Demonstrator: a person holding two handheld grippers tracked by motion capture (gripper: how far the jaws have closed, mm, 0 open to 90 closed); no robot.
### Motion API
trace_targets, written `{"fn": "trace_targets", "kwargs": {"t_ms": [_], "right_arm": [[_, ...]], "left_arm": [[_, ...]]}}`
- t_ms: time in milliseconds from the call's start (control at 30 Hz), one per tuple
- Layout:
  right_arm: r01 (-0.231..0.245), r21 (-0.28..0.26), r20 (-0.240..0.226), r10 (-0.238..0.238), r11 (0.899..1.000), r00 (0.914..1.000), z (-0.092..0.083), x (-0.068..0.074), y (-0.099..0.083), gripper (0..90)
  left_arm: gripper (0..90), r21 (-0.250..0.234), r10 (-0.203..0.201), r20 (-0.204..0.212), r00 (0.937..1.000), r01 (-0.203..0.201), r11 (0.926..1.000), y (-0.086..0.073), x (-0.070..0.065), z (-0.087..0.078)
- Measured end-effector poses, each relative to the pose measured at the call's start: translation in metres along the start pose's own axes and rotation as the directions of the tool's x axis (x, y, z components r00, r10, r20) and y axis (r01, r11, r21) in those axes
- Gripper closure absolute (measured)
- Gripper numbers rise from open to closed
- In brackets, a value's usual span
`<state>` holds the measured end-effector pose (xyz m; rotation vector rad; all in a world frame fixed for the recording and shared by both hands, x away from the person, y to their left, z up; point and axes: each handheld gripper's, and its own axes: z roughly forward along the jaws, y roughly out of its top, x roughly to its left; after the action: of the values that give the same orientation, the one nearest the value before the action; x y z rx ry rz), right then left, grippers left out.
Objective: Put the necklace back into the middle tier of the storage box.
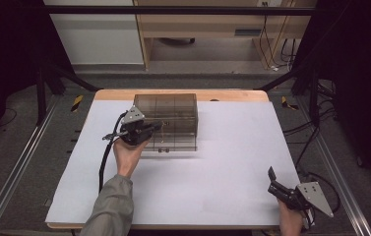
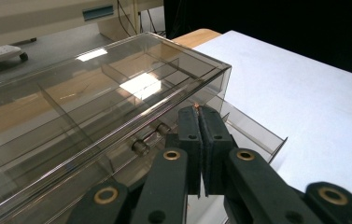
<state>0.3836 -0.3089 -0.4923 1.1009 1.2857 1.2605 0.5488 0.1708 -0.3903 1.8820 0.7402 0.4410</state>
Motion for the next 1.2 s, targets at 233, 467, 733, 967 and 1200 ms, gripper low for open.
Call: {"fn": "trace_targets", "kwargs": {"t_ms": [233, 467, 733, 967, 1200], "right_arm": [[0.0, -0.002, -0.001, 0.0, 1.0, 1.0, 0.0, 0.0, 0.0, 4.5], [0.0, -0.002, -0.001, 0.0, 1.0, 1.0, 0.0, 0.0, 0.0, 4.5], [0.0, -0.002, -0.001, 0.0, 1.0, 1.0, 0.0, 0.0, 0.0, 4.5], [0.0, -0.002, -0.001, 0.0, 1.0, 1.0, 0.0, 0.0, 0.0, 4.5], [0.0, -0.002, -0.001, 0.0, 1.0, 1.0, 0.0, 0.0, 0.0, 4.5]], "left_arm": [[87.4, 0.01, -0.007, 0.004, 1.0, 0.007, 0.9999, -0.002, 0.0, 0.004], [87.4, 0.023, -0.014, 0.006, 0.9999, 0.014, 0.9996, -0.007, 0.001, 0.008], [87.4, 0.039, -0.023, 0.004, 0.9997, 0.023, 0.999, -0.013, 0.003, 0.012], [87.3, 0.048, -0.025, 0.004, 0.9997, 0.025, 0.9985, -0.018, 0.005, 0.015], [87.3, 0.069, -0.033, 0.007, 0.9994, 0.033, 0.9971, -0.025, 0.004, 0.021]]}}
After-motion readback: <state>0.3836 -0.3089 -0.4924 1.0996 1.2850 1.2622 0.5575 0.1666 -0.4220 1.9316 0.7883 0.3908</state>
